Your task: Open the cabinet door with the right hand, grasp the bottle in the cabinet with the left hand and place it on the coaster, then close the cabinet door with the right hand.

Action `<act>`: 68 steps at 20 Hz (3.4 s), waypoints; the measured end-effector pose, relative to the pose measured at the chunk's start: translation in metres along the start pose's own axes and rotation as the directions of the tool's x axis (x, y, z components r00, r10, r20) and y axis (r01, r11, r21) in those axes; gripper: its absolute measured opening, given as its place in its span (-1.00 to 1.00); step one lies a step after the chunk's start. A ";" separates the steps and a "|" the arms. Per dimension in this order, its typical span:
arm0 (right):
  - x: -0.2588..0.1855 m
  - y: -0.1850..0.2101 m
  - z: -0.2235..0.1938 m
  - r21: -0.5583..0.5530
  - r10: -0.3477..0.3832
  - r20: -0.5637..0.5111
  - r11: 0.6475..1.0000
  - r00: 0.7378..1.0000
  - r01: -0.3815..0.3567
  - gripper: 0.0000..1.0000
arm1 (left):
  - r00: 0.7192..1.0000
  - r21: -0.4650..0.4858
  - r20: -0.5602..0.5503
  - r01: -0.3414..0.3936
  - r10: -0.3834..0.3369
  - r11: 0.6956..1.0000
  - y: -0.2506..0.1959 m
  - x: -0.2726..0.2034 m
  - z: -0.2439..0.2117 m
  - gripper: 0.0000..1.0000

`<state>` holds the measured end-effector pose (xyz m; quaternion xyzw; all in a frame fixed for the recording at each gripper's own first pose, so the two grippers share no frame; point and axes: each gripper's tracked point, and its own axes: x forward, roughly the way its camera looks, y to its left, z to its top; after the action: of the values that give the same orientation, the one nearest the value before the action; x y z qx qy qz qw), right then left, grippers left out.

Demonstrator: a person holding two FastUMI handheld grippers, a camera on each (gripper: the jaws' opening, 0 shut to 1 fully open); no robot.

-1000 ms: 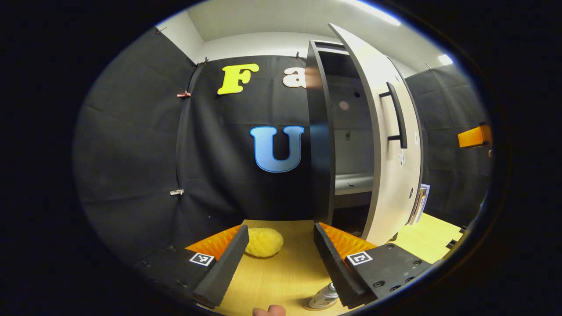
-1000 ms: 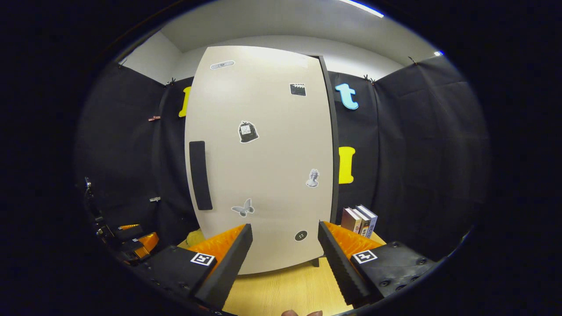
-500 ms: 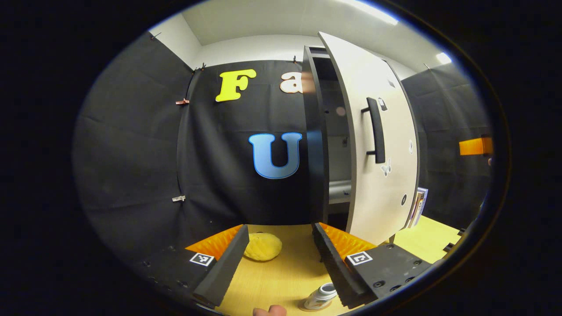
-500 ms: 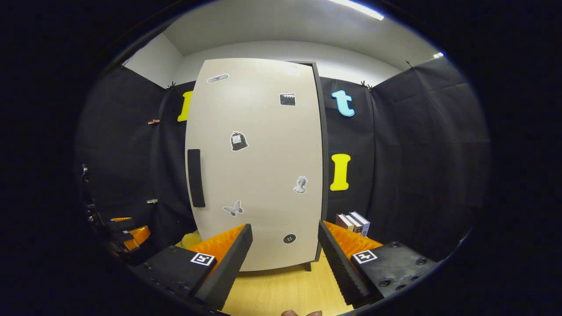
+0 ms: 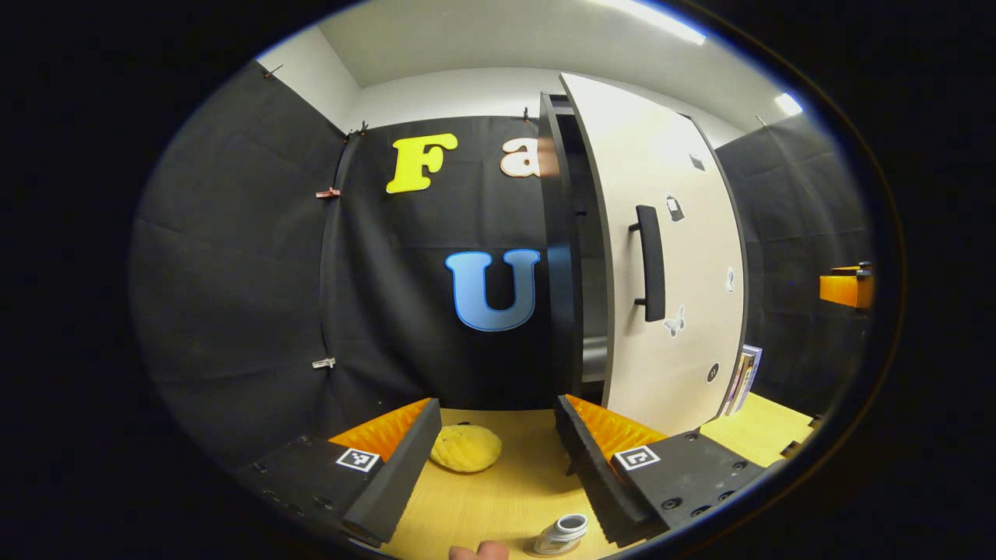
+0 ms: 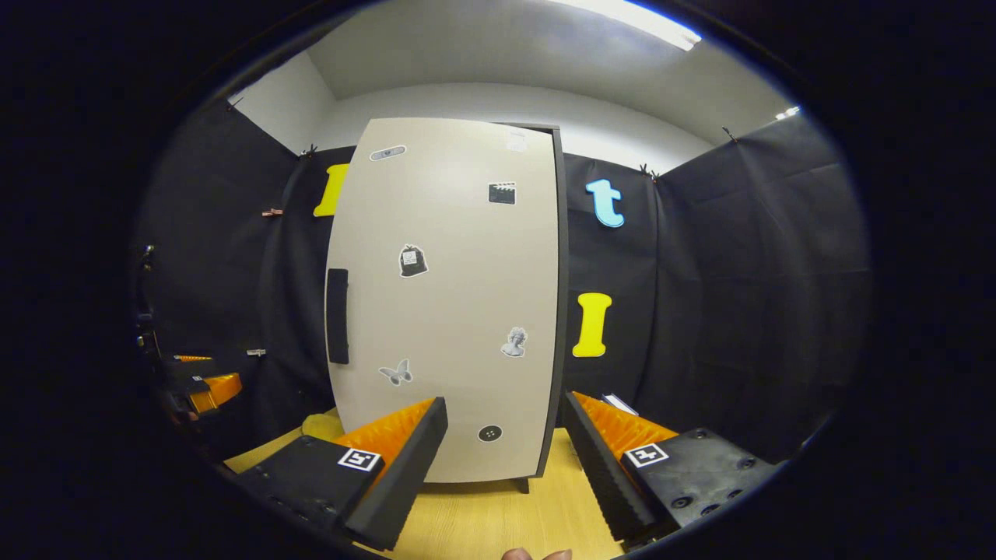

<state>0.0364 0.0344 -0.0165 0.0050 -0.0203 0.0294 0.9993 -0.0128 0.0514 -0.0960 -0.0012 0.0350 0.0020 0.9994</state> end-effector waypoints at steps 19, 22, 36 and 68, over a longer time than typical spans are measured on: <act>0.008 0.001 -0.021 -0.057 -0.005 -0.035 0.998 0.999 0.003 0.95 | 1.000 0.009 -0.002 0.002 -0.002 1.000 -0.001 -0.009 0.002 0.88; 0.008 -0.001 -0.022 -0.056 -0.006 -0.034 0.998 0.999 0.004 0.94 | 1.000 0.008 0.000 0.004 -0.004 1.000 -0.002 -0.009 0.003 0.88; 0.002 0.000 -0.016 -0.053 -0.005 -0.019 0.999 1.000 0.004 0.95 | 1.000 0.016 0.006 0.006 -0.006 1.000 0.000 -0.014 0.003 0.88; -0.009 -0.011 -0.009 -0.059 -0.024 -0.021 0.998 0.999 0.023 0.94 | 1.000 0.029 0.019 -0.003 0.002 1.000 0.000 -0.030 0.010 0.88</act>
<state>0.0284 0.0231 -0.0263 -0.0244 -0.0103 0.0169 0.9995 -0.0421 0.0517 -0.0836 0.0136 0.0254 0.0028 0.9996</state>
